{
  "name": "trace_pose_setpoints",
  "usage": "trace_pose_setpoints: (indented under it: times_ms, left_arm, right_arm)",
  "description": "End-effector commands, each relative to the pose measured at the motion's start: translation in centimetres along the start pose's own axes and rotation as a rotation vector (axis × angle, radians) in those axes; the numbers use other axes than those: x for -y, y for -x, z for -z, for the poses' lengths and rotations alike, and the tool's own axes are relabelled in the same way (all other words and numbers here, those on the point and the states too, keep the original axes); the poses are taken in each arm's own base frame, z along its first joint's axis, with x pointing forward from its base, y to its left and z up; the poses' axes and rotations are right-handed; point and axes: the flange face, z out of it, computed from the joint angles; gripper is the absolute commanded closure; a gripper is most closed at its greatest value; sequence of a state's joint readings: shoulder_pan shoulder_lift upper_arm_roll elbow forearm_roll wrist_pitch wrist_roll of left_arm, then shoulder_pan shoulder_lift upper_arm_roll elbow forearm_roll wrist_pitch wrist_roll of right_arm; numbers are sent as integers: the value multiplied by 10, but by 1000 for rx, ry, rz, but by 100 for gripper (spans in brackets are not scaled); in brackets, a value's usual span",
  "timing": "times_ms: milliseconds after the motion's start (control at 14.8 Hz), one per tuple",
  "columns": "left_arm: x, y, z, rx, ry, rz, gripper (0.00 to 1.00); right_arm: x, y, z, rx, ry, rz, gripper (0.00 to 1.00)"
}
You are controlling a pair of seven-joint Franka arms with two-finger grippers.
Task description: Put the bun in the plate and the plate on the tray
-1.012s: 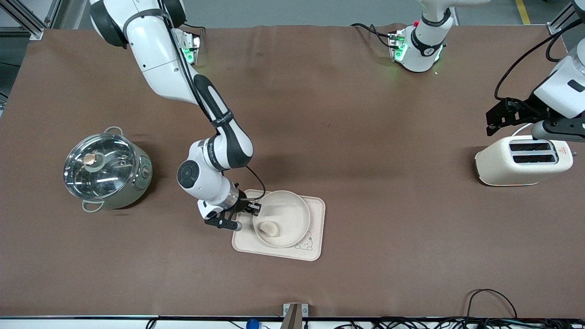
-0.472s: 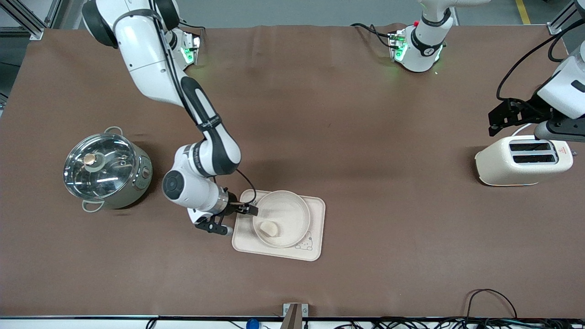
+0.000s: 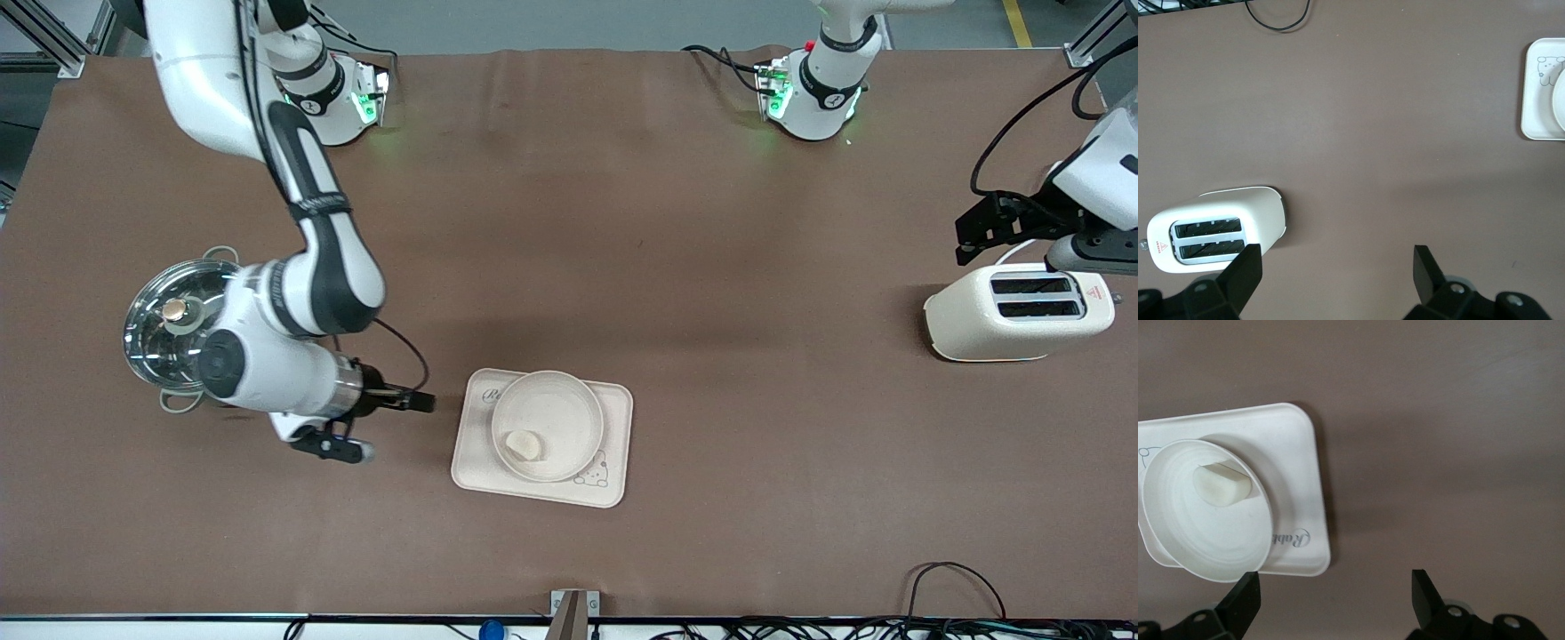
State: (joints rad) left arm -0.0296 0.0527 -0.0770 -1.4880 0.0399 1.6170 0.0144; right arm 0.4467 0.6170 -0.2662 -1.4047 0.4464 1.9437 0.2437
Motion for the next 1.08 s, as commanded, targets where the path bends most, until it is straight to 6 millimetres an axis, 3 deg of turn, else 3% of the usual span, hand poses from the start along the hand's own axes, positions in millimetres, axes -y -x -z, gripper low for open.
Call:
trace_pose_setpoints:
  times_ms: [0, 202, 337, 607, 810, 1012]
  left_arm:
    - [2, 0, 5, -8, 6, 11, 0]
    - [3, 2, 6, 0, 14, 18, 0]
    - [3, 2, 6, 0, 14, 28, 0]
    - [3, 2, 5, 1, 14, 24, 0]
    - [4, 2, 5, 1, 13, 25, 0]
    - [4, 2, 6, 0, 13, 22, 0]
  right_arm:
    - [-36, 13, 71, 1, 54, 66, 0]
    - [-74, 43, 151, 45, 131, 117, 0]
    - [-89, 65, 204, 20, 198, 232, 0]
    - [-133, 92, 284, -34, 225, 282, 0]
    - [-175, 102, 313, -41, 222, 280, 0]
    - [-190, 102, 320, -42, 239, 269, 0]
